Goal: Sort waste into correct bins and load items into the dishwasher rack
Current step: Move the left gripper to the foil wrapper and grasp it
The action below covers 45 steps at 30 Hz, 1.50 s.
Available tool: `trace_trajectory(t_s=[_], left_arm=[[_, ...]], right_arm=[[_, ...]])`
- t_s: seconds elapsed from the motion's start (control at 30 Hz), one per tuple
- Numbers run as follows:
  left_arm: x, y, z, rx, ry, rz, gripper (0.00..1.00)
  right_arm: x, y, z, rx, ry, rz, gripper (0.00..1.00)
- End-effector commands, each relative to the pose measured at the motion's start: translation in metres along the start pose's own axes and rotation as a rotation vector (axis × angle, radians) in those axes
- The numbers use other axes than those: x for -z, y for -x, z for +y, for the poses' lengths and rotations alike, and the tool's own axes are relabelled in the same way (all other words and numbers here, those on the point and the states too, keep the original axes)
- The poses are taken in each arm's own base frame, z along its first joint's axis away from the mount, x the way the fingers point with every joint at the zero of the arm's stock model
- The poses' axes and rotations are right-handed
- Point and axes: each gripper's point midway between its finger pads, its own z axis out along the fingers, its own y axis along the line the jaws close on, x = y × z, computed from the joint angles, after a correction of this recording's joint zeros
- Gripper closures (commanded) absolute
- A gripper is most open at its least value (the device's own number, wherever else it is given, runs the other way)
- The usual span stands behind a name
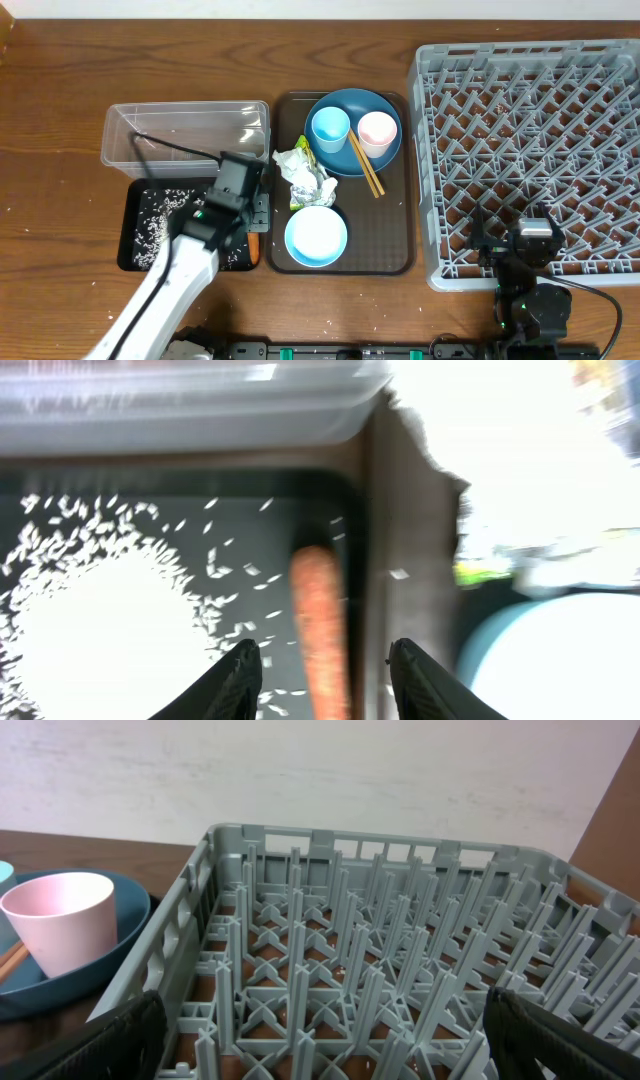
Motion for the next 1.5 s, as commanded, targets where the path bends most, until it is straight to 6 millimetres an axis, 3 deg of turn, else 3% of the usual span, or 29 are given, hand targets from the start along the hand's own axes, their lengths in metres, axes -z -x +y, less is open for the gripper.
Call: trace_trajectory(t_s=[0.0,0.13,0.3,0.37,0.47,0.73,0.93,1.07,1.47], left_arm=[[0.024,0.011,-0.022,0.067,-0.153,-0.05,0.55],[0.032,0.012,-0.033,0.096,-0.223,-0.055,0.55],[0.019,0.003,-0.032,0.094,-0.2,0.007,0.57],[0.013,-0.001,-0.032,0.091,-0.194,0.035,0.66],[0.002,-0.009,-0.037,0.082,-0.198,0.089,0.71],[-0.023,-0.032,-0.055,0.01,-0.185,0.2,0.75],[-0.027,-0.038,-0.07,-0.039,-0.203,0.211,0.76],[-0.025,-0.041,-0.079,-0.05,-0.215,0.209,0.85],[-0.029,-0.024,-0.063,-0.066,-0.106,0.121,0.94]], right_arm=[[0.0,-0.001,-0.001,0.009,-0.002,0.001,0.01],[0.0,-0.001,-0.001,0.009,-0.003,0.001,0.01],[0.0,-0.001,-0.001,0.009,-0.002,0.002,0.01],[0.0,-0.001,-0.001,0.009,-0.002,0.002,0.01],[0.0,-0.001,-0.001,0.009,-0.003,0.002,0.01],[0.0,-0.001,-0.001,0.009,-0.003,0.002,0.01],[0.0,-0.001,-0.001,0.009,-0.002,0.001,0.01],[0.0,-0.001,-0.001,0.009,-0.002,0.002,0.01],[0.0,-0.001,-0.001,0.009,-0.002,0.001,0.01]])
